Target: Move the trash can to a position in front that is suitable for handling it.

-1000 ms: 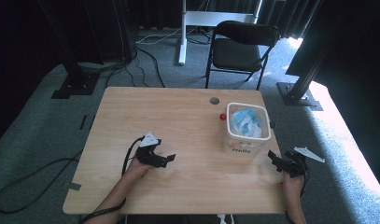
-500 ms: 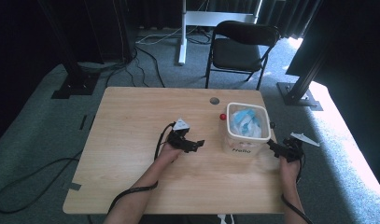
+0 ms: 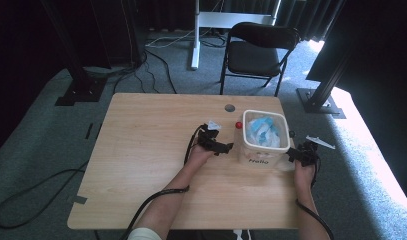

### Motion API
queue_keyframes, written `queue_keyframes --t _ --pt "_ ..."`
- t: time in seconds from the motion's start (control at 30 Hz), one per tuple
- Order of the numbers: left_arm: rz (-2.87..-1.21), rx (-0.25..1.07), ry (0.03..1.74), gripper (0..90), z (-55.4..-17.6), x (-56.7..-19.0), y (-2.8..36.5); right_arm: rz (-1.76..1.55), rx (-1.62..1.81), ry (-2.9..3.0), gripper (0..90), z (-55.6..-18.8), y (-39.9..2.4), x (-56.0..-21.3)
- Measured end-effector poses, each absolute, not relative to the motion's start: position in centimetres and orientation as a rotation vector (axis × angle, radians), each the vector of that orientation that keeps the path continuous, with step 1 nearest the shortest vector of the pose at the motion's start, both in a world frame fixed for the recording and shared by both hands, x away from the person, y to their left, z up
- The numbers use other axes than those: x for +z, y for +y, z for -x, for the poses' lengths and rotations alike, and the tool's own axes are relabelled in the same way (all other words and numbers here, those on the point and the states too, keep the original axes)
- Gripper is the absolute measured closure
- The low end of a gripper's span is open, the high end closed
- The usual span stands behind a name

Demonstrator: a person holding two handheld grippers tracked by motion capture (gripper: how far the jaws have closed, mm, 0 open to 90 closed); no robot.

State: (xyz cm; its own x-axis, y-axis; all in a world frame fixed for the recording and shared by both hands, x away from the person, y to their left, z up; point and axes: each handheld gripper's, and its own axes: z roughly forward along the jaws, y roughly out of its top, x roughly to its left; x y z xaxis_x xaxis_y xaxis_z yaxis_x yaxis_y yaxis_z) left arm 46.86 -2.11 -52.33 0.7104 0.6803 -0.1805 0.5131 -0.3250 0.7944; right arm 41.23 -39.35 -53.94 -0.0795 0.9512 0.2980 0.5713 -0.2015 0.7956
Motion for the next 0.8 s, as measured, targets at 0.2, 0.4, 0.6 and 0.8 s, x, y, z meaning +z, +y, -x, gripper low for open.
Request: queue_keyframes --t 0.2,0.4,0.6,0.8 --pt "-2.018 0.223 0.921 1.2 -47.4 -52.2 -3.3 -1.778 1.219 1.688 11.2 -41.8 -38.9 -54.2" --pt "-2.023 0.223 0.908 1.2 -47.5 -51.9 -3.8 -1.772 1.253 1.681 11.2 -41.9 -38.9 -54.0" --pt "-2.011 0.232 0.922 1.3 -47.4 -51.6 -3.0 -1.768 1.277 1.679 11.6 -41.8 -38.3 -53.8" --pt "-2.013 0.255 0.934 1.3 -47.0 -51.3 -1.5 -1.760 1.300 1.688 11.8 -41.8 -36.9 -53.9"
